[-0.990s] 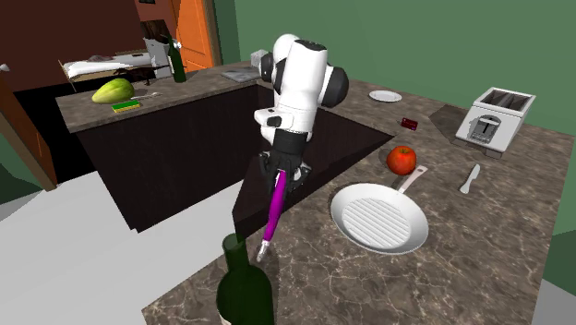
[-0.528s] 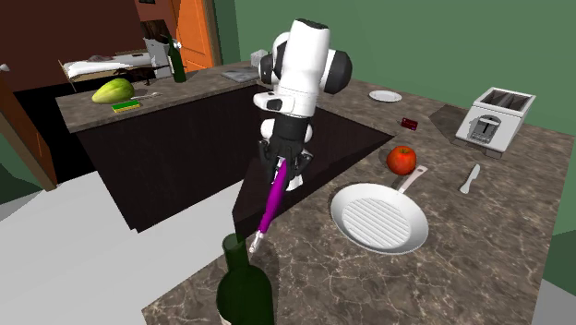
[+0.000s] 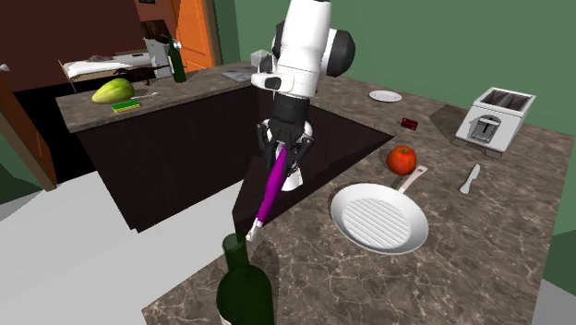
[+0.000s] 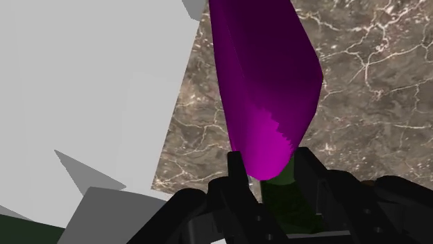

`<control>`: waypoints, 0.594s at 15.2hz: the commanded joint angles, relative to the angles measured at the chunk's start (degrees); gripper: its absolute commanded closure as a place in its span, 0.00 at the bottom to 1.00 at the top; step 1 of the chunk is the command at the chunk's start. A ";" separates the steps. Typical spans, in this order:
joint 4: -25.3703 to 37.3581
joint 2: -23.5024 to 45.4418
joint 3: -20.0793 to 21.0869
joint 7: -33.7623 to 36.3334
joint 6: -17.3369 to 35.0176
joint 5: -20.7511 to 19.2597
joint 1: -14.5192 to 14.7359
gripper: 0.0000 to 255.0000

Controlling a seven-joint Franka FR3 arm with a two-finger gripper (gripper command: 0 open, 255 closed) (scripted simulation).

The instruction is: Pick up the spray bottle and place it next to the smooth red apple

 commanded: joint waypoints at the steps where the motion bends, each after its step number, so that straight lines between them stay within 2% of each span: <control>1: 3.12 1.03 0.12 -0.27 -2.15 -0.36 0.24 1.00; 3: 4.83 1.67 0.20 -0.37 -3.24 -0.60 0.42 1.00; 9: -1.30 -6.78 2.12 3.46 -6.20 0.86 2.33 1.00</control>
